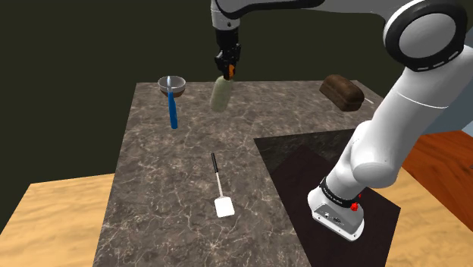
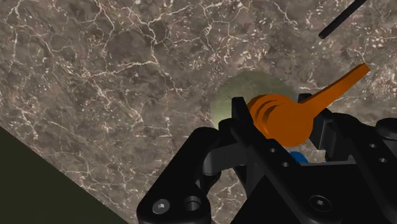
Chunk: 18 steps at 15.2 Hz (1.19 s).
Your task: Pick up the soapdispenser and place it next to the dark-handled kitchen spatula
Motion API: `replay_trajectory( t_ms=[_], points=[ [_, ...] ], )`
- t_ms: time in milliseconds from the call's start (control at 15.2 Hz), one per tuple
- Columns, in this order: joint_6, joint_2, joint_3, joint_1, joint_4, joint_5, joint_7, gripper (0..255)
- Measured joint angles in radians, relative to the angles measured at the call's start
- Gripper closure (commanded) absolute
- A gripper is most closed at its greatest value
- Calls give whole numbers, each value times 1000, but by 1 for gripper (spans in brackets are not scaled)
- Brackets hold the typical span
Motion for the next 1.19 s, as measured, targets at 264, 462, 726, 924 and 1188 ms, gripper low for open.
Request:
replay_trajectory(
  t_ms=[264,462,726,924,1188],
  points=[
    [21,83,37,41,52,8,80,255],
    [25,133,62,73,91,11,138,255],
    [42,189,81,100,124,12,186,255],
    [80,190,82,102,86,11,193,255],
    [128,200,82,101,48,10,198,255]
  ],
)
